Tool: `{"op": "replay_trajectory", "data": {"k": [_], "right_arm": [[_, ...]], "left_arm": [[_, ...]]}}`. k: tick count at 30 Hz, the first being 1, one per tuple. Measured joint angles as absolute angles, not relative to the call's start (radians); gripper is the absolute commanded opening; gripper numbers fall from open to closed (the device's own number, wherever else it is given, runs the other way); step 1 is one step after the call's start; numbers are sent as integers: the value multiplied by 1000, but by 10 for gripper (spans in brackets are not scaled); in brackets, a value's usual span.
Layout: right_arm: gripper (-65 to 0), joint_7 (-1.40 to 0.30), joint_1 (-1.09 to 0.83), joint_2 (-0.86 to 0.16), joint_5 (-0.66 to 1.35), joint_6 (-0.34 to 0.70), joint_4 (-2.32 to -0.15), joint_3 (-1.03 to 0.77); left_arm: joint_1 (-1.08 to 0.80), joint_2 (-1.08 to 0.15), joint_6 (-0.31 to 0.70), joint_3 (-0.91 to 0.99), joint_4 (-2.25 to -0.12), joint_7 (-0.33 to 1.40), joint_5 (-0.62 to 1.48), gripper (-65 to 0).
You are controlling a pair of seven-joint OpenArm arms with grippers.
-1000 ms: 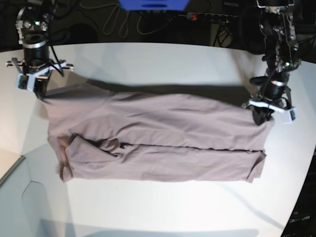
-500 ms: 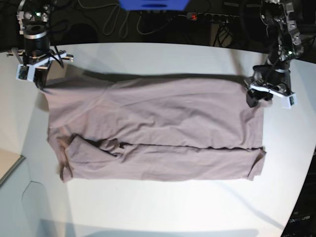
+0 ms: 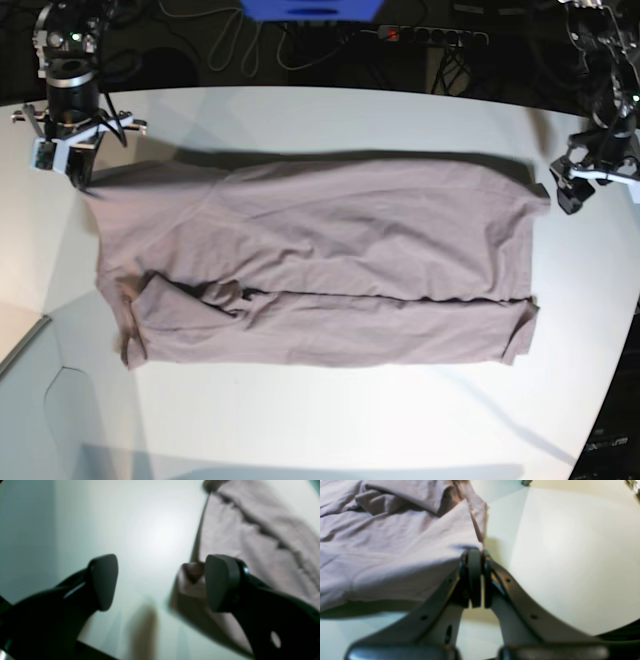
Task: Layout the t-shirt on the table in an organized manner, then fold the t-shirt properly
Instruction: 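Regrasp the shirt corner with the left gripper while the right holds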
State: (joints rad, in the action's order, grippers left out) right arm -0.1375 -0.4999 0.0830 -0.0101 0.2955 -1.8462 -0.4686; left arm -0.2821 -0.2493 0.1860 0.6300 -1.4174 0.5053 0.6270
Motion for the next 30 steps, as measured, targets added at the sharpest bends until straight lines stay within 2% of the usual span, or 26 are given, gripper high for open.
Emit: {"op": "replay_trajectory", "data": {"k": [5,9,12,19,30], "right_arm": [[-650,-138,-500,86,-10,295,-1848,-469],[-650,-138,-500,86,-10,295,-1848,-469],[-650,-136,-501,86,-10,295,-1848,-469],[-650,-138,-502,89,-10,295,-1848,-469],[-650,-138,-499,89,-10,295,-1848,-476]], "left_arm": [[-287,-308,184,533,-1340,504,626,-134],[-325,-307,190,514,-1373,498,633,-231],[-337,-294,188,516,-1356,498,631,-273],[-251,-282,185,458,-1279,495,628,-242],[-133,-279,190,391,-1187,486,631,-242]]}}
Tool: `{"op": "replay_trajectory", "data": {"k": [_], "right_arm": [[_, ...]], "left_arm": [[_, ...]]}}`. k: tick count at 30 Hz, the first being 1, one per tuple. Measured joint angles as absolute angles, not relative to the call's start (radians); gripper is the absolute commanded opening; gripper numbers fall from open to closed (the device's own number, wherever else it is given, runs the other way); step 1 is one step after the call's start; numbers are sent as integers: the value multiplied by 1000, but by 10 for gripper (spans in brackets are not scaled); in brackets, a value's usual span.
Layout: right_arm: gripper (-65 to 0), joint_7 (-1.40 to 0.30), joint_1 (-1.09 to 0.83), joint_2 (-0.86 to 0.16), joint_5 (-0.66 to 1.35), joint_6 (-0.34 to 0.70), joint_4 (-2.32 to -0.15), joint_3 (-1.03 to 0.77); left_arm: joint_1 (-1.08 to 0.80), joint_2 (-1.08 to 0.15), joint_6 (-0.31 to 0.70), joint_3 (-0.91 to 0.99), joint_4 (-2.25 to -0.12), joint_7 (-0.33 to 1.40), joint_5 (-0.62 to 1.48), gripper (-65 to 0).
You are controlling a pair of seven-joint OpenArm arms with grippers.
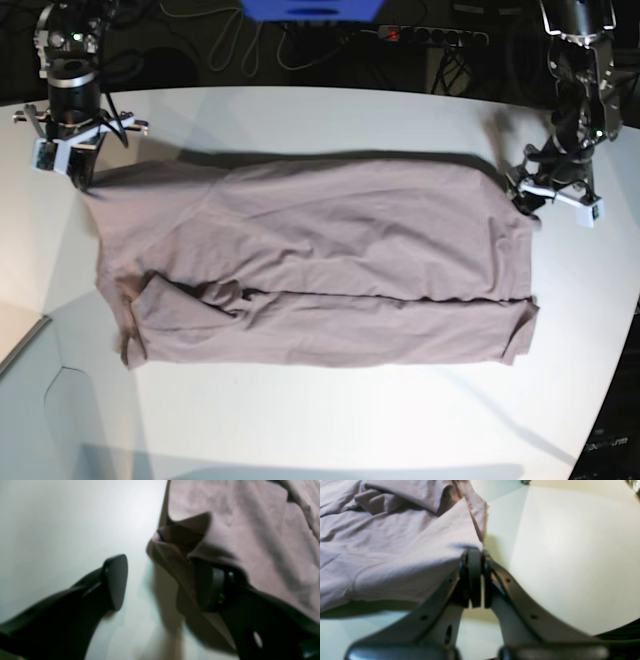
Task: Layout the t-shirt on the table in an organized manner, then fold the t-shirt properly
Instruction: 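Regrasp the shirt corner with the left gripper while the right holds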
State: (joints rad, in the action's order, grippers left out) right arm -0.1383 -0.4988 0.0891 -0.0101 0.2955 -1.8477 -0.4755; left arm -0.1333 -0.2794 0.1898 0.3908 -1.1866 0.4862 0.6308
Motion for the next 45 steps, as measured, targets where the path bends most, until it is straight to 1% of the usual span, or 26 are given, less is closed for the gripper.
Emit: {"op": "replay_trajectory", "data": {"k": [4,10,17,19,24,27,29,33,37,40,42,45], "right_arm": [[-650,-138,-497,88,-10,295,-1848,-499],[-650,-138,-495,88,-10,295,-1847,-496],[-650,-138,-487,89,-10,295,-1847,-496],[-650,-138,-482,89,-10,295,-1847,-496],[-650,-138,-483,89,-10,295,-1847,-496],[-650,-139,-483,89,-10,295,-1847,-496],[-650,-138,-483,89,-10,295,-1847,-496],[-650,-138,-483,89,-10,295,-1847,-496],[-650,-139,-483,88,-10,295,-1847,-496],[-650,-138,-483,86,-10,295,-1847,-494],[-650,-138,-482,86,-10,295,-1847,-492],[-650,-138,-483,86,-10,295,-1847,-492]], "left_arm": [[-93,-280,191,387,-1145,476,633,-242],[-33,-285,191,327,-1090,462,634,-243],[-16,-286,192,254,-1082,440,634,-250],[-15,-286,191,240,-1082,440,634,-292],[-16,-285,197,235,-1066,440,639,-483],[-19,-286,196,240,-1067,448,646,-573],[-22,-286,196,240,-1068,450,653,-650],[-73,-290,185,244,-1132,475,642,-641],[-206,-267,185,330,-1258,501,644,-636],[-255,-238,183,390,-1320,513,635,-634],[-257,-223,184,405,-1331,508,637,-602],[-254,-213,184,410,-1331,503,637,-526]]}}
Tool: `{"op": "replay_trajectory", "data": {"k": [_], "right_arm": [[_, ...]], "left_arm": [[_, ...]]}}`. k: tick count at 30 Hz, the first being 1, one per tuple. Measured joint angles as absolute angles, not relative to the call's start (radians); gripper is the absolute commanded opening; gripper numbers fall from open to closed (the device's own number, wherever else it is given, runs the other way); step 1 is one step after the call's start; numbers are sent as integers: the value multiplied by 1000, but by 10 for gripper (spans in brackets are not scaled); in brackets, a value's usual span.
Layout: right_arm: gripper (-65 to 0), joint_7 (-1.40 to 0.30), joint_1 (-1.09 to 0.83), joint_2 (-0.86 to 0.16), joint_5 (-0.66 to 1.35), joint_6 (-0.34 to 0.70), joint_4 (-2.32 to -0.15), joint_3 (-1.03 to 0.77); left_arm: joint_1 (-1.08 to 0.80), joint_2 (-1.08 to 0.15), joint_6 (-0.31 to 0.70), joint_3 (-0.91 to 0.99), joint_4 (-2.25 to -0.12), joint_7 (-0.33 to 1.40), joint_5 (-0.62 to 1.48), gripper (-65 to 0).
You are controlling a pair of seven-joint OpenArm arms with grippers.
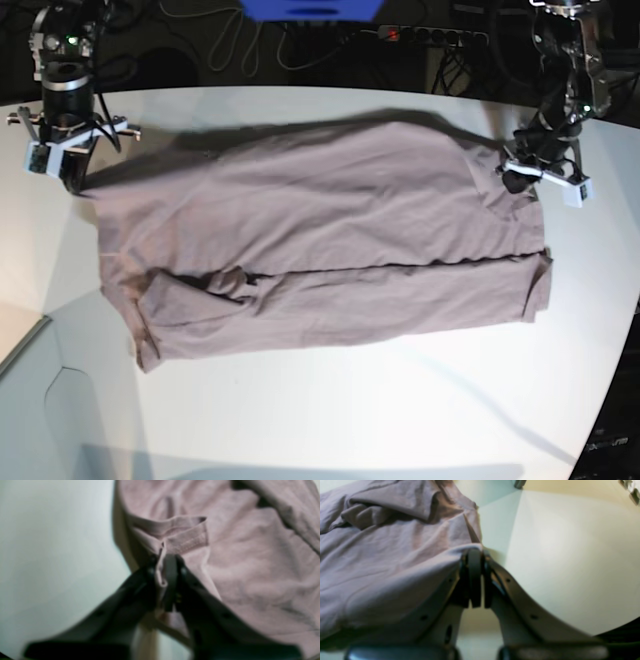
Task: Layout the t-shirt on the table in an organized manner, then fold the t-shirt properly
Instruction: 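Regrasp the shirt corner with the left gripper while the right holds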
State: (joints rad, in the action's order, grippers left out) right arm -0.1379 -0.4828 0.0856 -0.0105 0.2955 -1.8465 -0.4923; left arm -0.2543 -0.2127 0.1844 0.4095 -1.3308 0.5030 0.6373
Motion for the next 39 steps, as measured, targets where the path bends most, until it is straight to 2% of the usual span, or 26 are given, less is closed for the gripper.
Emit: {"op": "replay_trajectory", "data": {"k": [22,27,30,35,39], "right_arm": [[-650,-138,-483,86,-10,295,-1847,-491],[-650,-138,-483,87,-10,295,-1847,-491],[-650,-138,-483,87,-10,295,-1847,-492],[-650,-138,-483,89,-10,295,-1847,-490],[-650,-138,-483,89,-10,295,-1847,-490]], "left_arm": [[-340,-202,184,412,-1388,505,637,-504],[-352,-202,184,412,-1392,505,638,-381],[-356,-202,184,414,-1392,505,662,-354],[-385,-205,184,414,-1393,497,733,-365],[-383,-205,184,415,-1393,497,735,-495]]}}
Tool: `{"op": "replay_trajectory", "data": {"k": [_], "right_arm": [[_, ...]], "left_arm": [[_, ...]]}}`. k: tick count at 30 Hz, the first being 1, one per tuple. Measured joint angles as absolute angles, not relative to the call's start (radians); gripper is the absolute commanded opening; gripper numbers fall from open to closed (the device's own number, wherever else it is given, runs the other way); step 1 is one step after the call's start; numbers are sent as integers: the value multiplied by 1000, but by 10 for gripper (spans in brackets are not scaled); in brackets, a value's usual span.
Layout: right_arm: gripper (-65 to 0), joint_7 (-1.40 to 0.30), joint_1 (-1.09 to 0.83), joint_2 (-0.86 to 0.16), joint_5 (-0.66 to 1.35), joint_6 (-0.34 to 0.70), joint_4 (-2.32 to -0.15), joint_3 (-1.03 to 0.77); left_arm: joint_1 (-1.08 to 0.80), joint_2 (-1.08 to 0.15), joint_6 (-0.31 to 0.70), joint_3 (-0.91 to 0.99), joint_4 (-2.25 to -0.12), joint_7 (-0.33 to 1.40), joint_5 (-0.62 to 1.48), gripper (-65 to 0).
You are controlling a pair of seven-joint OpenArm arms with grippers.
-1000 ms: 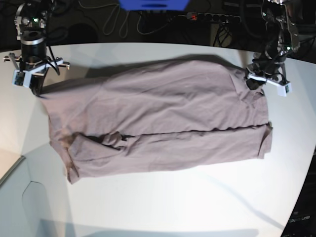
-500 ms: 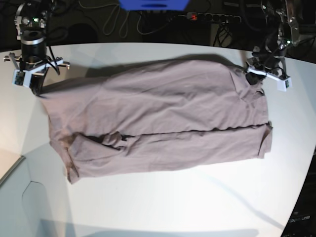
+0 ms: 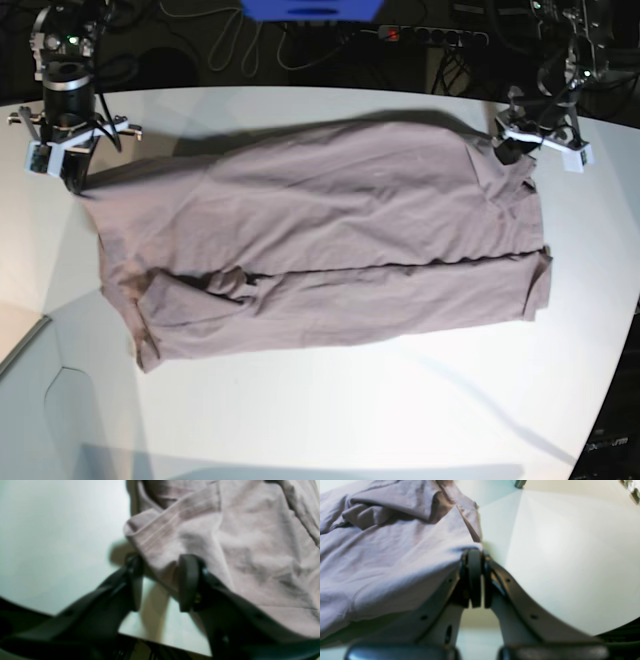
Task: Layout the t-shirt on the table in an organized manner, then fold the t-shirt properly
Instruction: 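Regrasp the shirt corner with the left gripper while the right holds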
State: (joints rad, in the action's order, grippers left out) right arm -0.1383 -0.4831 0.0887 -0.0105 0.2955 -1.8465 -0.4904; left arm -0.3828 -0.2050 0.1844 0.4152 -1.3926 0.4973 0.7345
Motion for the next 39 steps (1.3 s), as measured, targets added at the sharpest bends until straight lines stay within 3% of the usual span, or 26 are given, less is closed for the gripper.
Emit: {"op": "replay_trajectory", "data": {"k": [6,21,28,37,39], "right_arm": [[-650,-139,-485,89,-10,295,-1847,-491],[-650,-139,-485,89,-10,295,-1847,-493],[-650,-138,-483,89,-10,295,-1845,-495],[-650,-138,-496,88,-10,300,-1845,-495],[-650,-134,-507,88,-10,342,-1845,-498]], "left_arm": [[-384,-205,184,415,-1393,498,734,-650],[-480,-201,185,419,-1640,498,738,-649],[-519,-135,184,556,-1740,517,738,-649],[-539,-130,187,601,-1752,508,738,-649],[-568,-129,187,601,-1752,508,738,-649]]}}
